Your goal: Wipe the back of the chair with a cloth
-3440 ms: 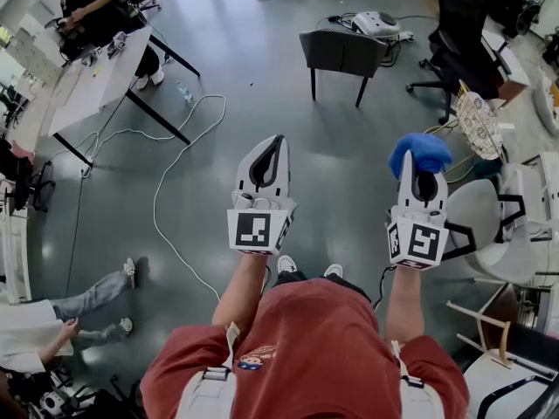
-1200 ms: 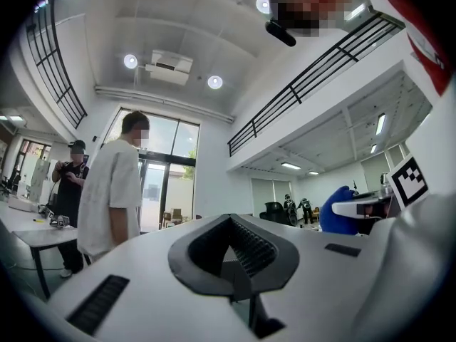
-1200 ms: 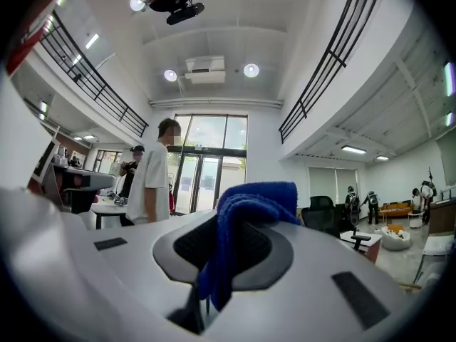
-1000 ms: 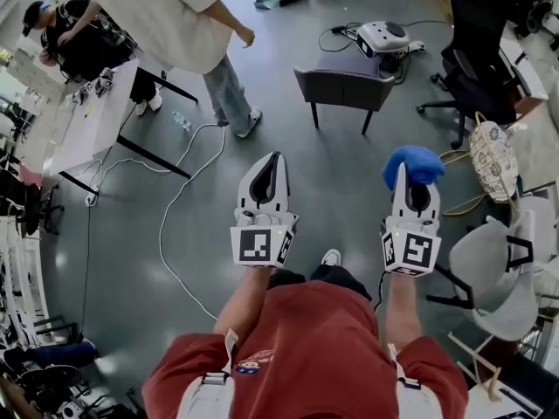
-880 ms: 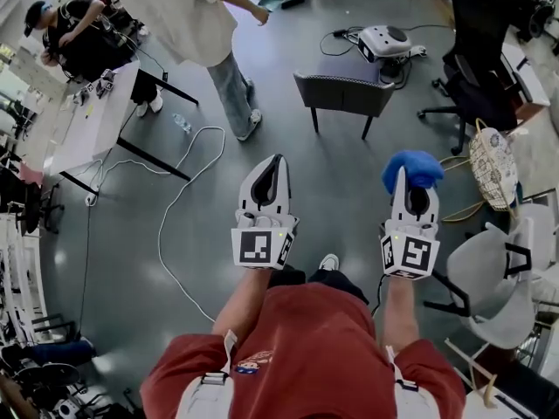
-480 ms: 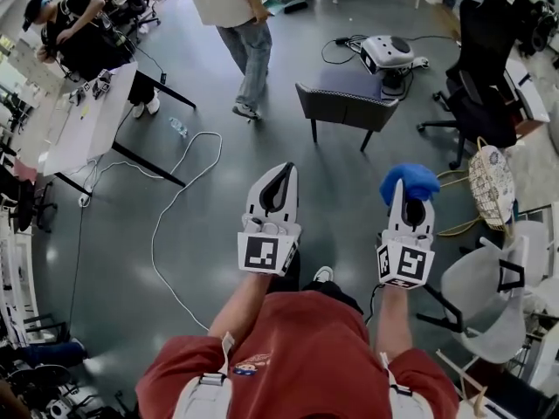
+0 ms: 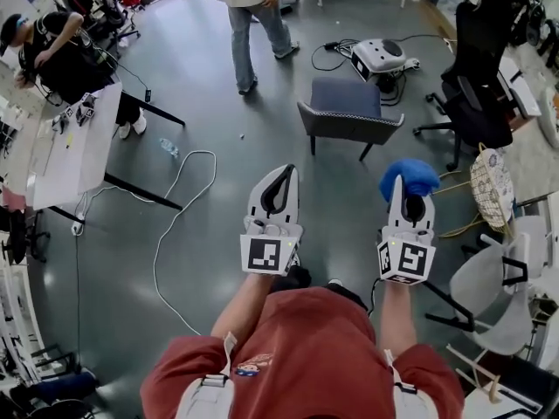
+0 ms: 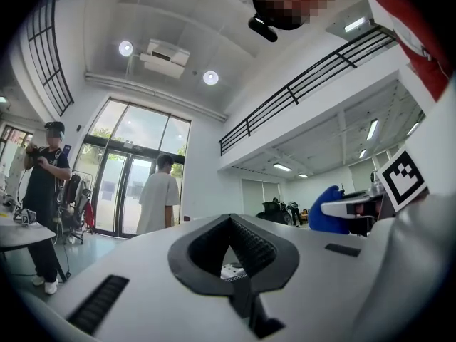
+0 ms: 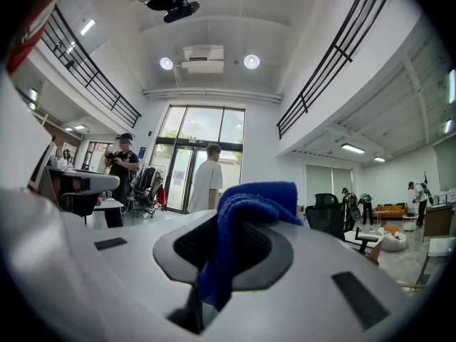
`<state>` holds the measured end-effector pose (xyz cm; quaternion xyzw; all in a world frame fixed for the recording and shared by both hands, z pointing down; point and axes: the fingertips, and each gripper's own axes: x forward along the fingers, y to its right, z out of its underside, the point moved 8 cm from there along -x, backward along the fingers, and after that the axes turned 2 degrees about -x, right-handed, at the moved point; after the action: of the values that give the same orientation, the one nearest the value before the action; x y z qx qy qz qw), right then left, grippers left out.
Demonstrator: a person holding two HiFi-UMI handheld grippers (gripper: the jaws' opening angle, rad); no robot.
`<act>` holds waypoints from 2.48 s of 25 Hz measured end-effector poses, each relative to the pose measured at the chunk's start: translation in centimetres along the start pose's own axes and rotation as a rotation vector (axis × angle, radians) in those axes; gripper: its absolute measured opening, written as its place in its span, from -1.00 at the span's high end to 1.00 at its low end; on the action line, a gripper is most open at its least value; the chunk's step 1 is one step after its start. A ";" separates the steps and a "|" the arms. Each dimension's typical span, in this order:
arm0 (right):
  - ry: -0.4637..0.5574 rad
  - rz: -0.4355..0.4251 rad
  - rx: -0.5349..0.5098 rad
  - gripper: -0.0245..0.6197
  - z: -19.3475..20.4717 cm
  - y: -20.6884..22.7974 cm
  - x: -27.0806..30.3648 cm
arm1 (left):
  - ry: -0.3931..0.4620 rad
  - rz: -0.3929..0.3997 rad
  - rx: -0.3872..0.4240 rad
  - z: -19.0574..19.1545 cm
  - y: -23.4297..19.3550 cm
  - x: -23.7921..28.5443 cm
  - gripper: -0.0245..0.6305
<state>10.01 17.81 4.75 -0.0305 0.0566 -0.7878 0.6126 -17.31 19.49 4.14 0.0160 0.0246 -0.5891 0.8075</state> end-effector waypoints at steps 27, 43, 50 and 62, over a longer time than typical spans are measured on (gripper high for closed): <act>-0.267 -0.094 -0.029 0.73 25.7 5.9 11.9 | 0.025 -0.066 -0.058 21.5 2.9 14.4 0.88; -0.407 -0.150 -0.035 0.73 48.1 8.3 14.4 | -0.108 -0.030 -0.008 42.4 8.9 16.8 0.89; -0.467 -0.139 -0.055 0.73 52.6 6.8 16.2 | -0.124 0.039 -0.007 46.1 8.1 18.2 0.89; -0.617 -0.126 -0.096 0.73 57.5 8.0 21.9 | -0.155 0.084 -0.030 47.4 5.5 19.7 0.89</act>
<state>18.98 -8.34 60.30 -0.3004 -0.0969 -0.7743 0.5485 -5.07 -0.12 50.27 -0.0407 -0.0298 -0.5536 0.8312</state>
